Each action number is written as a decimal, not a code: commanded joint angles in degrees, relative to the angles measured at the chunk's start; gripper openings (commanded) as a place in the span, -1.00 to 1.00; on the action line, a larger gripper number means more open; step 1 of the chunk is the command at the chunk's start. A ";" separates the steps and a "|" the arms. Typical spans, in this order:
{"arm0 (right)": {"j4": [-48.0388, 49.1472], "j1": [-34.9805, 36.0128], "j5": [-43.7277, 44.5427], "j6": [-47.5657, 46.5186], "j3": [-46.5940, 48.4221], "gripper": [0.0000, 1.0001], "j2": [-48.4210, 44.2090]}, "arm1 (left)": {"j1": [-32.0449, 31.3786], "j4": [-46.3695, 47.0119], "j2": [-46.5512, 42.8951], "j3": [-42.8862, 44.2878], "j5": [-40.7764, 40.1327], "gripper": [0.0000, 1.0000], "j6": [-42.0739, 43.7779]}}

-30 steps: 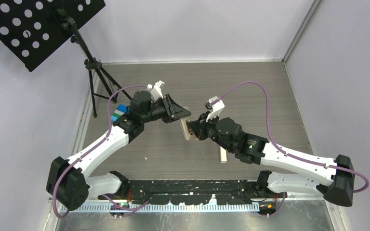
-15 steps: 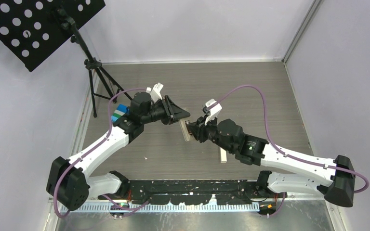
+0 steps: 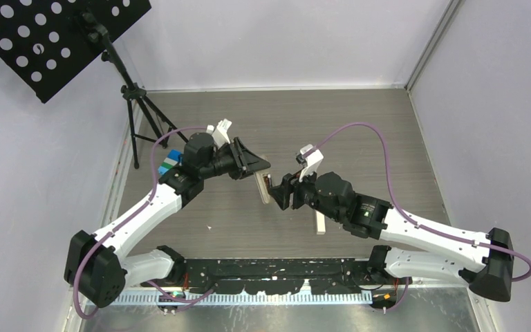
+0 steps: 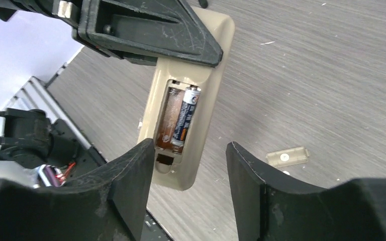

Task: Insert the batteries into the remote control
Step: Load the battery into the remote control.

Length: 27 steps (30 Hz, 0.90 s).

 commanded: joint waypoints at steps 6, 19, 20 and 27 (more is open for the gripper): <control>-2.49 0.23 2.45 12.16 4.80 0.52 -6.35 | 0.60 2.82 -2.40 1.60 -0.87 -1.00 3.34; -11.19 -0.25 14.86 58.30 5.36 0.73 -5.26 | 0.64 10.78 -3.65 0.75 -8.54 -1.00 0.70; -10.04 -0.25 14.74 60.84 4.65 0.73 -5.13 | 0.61 11.25 -3.78 0.66 -8.91 -1.00 -0.24; -2.61 -0.30 14.66 67.08 3.17 0.74 -3.23 | 0.64 11.00 -4.50 1.46 -7.83 -1.00 -4.07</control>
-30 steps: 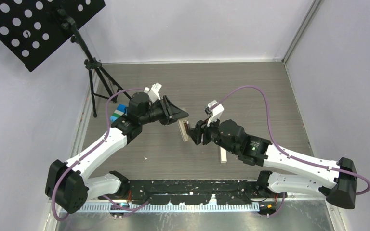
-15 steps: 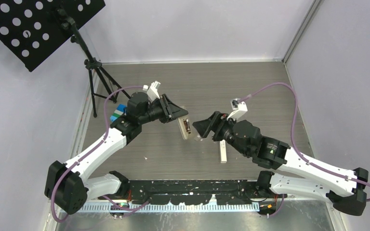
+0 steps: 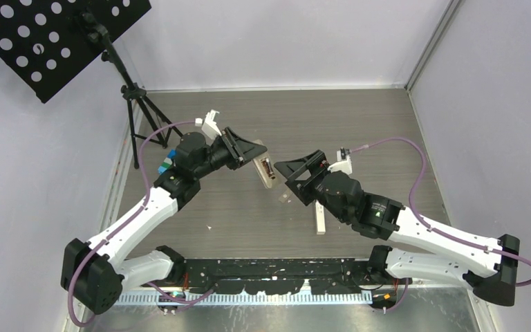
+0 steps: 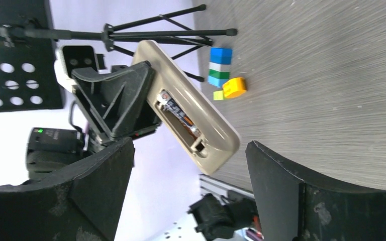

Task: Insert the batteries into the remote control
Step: Load the battery into the remote control.

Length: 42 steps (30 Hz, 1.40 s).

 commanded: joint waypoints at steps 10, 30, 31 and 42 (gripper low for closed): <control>9.13 -1.61 -2.68 9.70 2.61 0.78 5.36 | 0.35 2.43 -2.30 3.10 1.06 -1.00 -6.05; 25.75 -4.68 -6.29 7.50 -2.44 0.86 8.89 | 0.35 3.20 -1.27 3.18 1.24 -1.00 -5.43; 26.40 -5.13 -7.06 8.47 -2.47 0.86 9.47 | 0.35 3.83 -1.06 2.91 1.57 -1.00 -6.01; 37.51 -9.14 -9.74 15.33 -8.52 0.64 10.93 | 0.36 6.90 -0.08 1.43 2.73 -1.00 -6.57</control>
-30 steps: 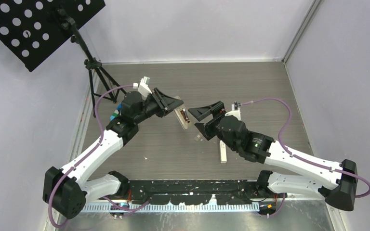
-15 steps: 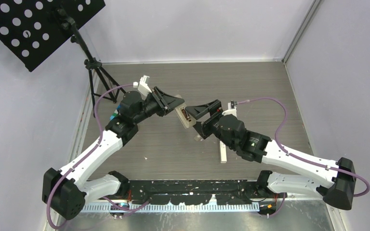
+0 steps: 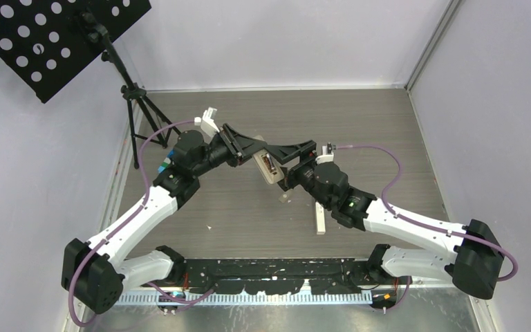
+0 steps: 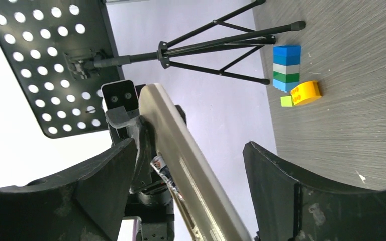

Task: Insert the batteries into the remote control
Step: Load the battery into the remote control.

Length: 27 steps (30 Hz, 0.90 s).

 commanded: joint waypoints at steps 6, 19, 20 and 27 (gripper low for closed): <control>11.06 -2.95 -2.54 2.88 -3.47 0.53 -0.75 | -0.22 5.94 1.02 0.64 1.70 -1.00 0.19; 14.64 -3.17 -4.29 0.13 -3.92 0.54 -0.10 | -0.22 6.23 2.40 1.47 2.06 -1.00 0.18; 14.87 -3.17 -4.30 0.10 -4.08 0.45 -0.05 | -0.22 6.17 2.46 1.51 2.06 -1.00 0.20; 16.12 -3.26 -4.92 -0.70 -4.61 0.15 0.54 | -0.22 6.25 2.57 1.61 2.23 -1.00 0.37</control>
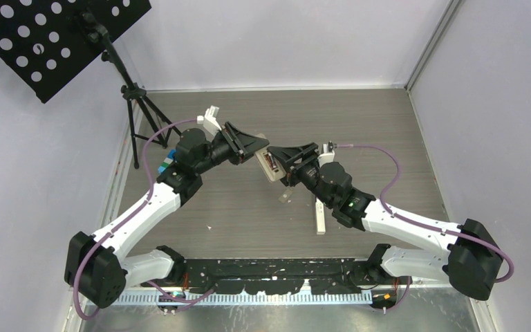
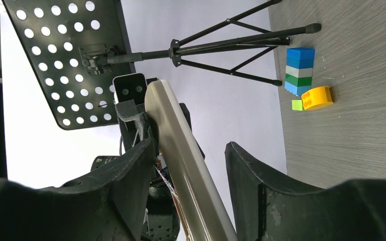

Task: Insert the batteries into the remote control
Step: Load the battery into the remote control.

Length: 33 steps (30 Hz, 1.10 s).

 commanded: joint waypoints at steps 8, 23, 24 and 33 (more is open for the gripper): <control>6.89 -0.09 -1.15 -4.38 -0.23 -0.10 -0.03 | -0.24 0.77 0.30 3.13 2.02 -1.00 -1.42; 6.57 -0.09 -0.39 -8.60 -3.23 -0.44 -2.04 | -0.24 -3.68 0.88 7.03 2.18 -1.00 -2.87; 6.58 -0.09 -0.31 -8.63 -3.38 -0.45 -2.17 | -0.24 -3.76 0.90 7.10 2.07 -1.00 -2.90; 11.56 -0.09 0.38 -12.19 -6.15 -0.54 -3.28 | -0.24 -3.49 0.96 6.50 1.86 -1.00 -4.78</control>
